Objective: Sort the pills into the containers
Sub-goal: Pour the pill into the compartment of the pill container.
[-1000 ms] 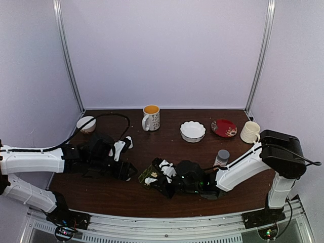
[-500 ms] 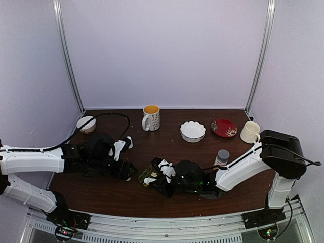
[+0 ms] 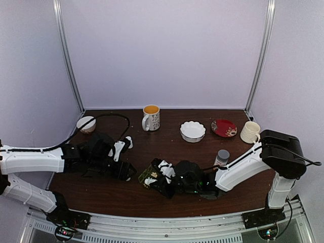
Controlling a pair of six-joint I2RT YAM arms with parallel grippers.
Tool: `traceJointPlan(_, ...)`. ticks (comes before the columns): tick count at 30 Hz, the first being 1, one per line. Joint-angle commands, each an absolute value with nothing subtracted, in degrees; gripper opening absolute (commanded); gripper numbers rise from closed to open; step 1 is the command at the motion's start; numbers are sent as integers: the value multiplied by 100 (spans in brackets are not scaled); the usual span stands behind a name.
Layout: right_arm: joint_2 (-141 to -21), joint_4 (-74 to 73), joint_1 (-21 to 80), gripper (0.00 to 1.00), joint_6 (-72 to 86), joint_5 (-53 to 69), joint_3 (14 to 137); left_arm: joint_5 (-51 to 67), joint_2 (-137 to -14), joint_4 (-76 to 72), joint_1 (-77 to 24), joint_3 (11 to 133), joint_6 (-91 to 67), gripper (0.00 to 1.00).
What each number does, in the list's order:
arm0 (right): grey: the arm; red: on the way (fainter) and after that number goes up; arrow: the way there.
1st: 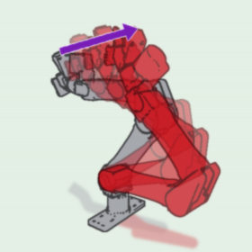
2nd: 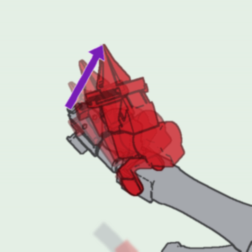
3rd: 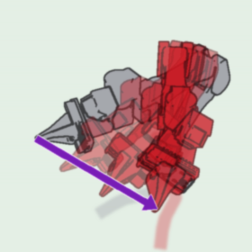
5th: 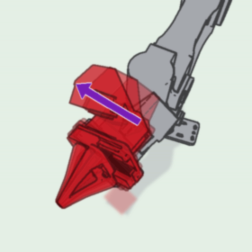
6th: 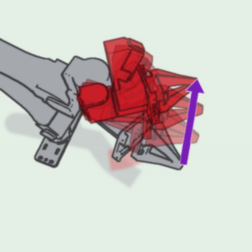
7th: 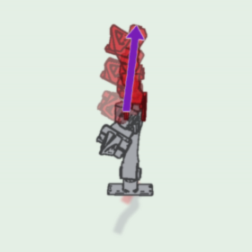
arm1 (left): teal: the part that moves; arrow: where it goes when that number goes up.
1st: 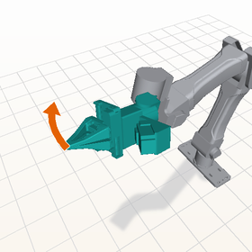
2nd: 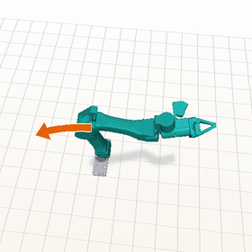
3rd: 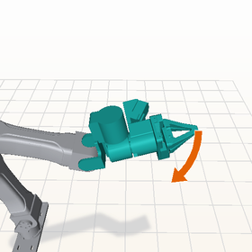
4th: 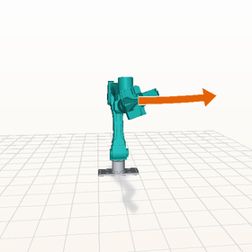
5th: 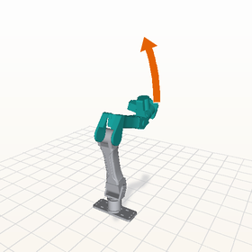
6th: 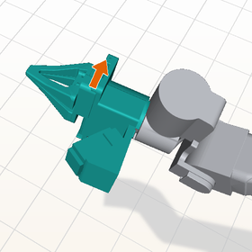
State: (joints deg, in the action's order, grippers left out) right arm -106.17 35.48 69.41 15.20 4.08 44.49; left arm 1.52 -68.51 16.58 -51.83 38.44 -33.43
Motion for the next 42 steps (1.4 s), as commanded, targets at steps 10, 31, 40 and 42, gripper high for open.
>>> traceJointPlan(10, -10491, 3572, 6961, 0, 1610, 235, 4473, -167, -6857, 1774, -5158, 4012, -3316, 63)
traceJointPlan(31, -10533, 3438, 6963, 0, 1521, 390, 4521, -668, -7167, 2470, -5139, 4266, -3472, 63)
traceJointPlan(40, -10508, 3526, 6965, 0, 1572, 357, 4459, -625, -7440, 2549, -5142, 4350, -3457, 64)
traceJointPlan(42, -10519, 3384, 6964, 0, 1506, 434, 4553, -608, -7476, 2549, -5142, 4356, -3460, 64)
